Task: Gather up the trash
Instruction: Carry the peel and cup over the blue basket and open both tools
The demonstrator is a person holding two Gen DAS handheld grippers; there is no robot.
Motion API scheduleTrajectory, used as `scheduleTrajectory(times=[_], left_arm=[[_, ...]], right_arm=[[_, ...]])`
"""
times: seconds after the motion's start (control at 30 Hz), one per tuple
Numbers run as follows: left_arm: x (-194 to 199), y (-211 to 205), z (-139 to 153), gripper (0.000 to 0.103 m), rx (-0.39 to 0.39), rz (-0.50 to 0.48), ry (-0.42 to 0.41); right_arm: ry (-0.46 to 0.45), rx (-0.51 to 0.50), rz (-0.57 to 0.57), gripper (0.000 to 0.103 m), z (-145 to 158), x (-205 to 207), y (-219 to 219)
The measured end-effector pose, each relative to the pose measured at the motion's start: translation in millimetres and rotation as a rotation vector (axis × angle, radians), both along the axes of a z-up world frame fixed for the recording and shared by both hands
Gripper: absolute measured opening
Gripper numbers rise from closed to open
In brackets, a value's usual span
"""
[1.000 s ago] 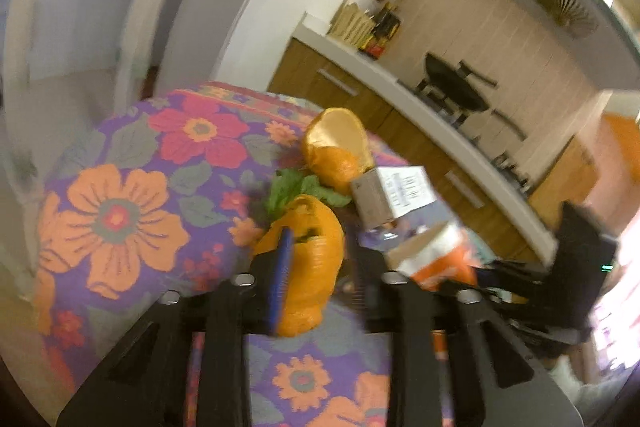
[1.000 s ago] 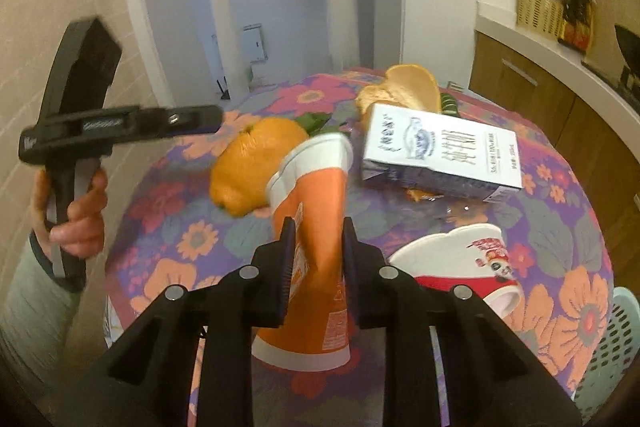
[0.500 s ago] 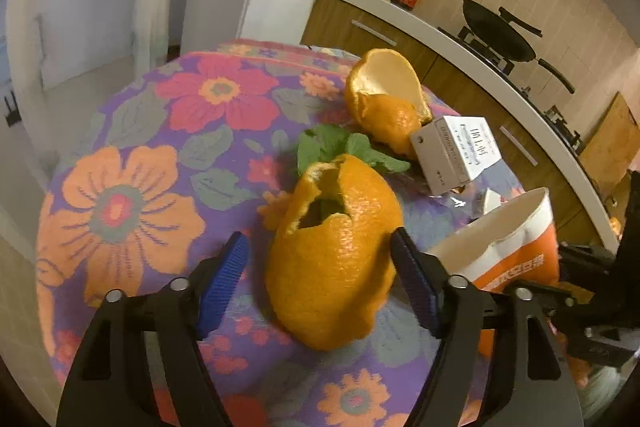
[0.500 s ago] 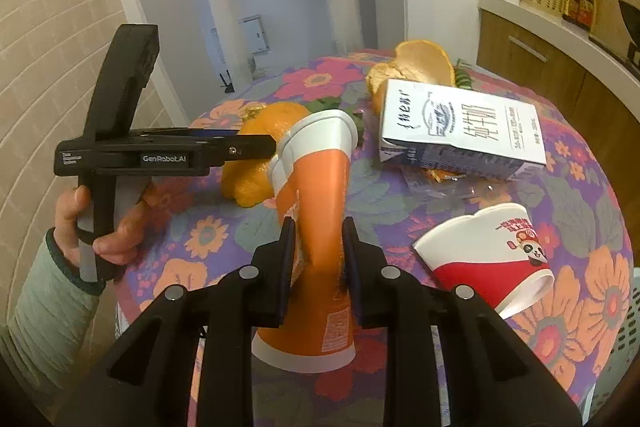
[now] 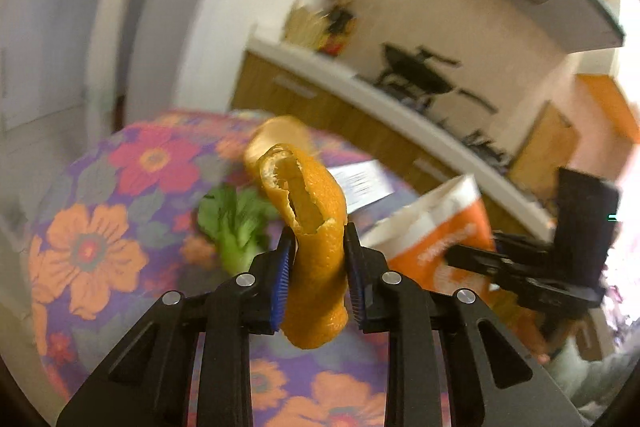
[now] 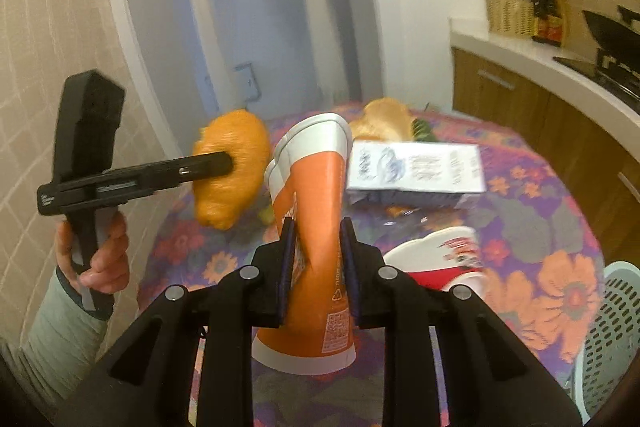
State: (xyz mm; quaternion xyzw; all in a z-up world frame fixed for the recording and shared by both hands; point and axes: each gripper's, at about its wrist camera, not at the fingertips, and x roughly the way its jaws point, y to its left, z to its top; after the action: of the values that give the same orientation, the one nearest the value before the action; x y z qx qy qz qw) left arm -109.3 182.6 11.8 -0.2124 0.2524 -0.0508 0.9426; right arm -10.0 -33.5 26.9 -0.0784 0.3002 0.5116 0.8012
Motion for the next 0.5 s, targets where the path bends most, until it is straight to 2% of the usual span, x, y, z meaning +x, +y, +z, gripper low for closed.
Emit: scheduleTrajectory(times=[0.07, 0.27, 0.5], left_arm=[[1.0, -8.4, 10.8, 0.023, -0.007, -0.032, -0.033], [29.6, -62.7, 44.8, 0.023, 0.060, -0.152, -0.077], [98.3, -152.1, 60.2, 0.023, 0.161, -0.307, -0.032]], right_arm=[[-0.003, 0.034, -0.036, 0.019, 8.0, 6.9, -16.7], [-0.007, 0.108, -0.159, 0.019, 24.7, 31.9, -77.9], [-0.041, 0.133, -0.346, 0.019, 31.4, 66.1, -156.2]])
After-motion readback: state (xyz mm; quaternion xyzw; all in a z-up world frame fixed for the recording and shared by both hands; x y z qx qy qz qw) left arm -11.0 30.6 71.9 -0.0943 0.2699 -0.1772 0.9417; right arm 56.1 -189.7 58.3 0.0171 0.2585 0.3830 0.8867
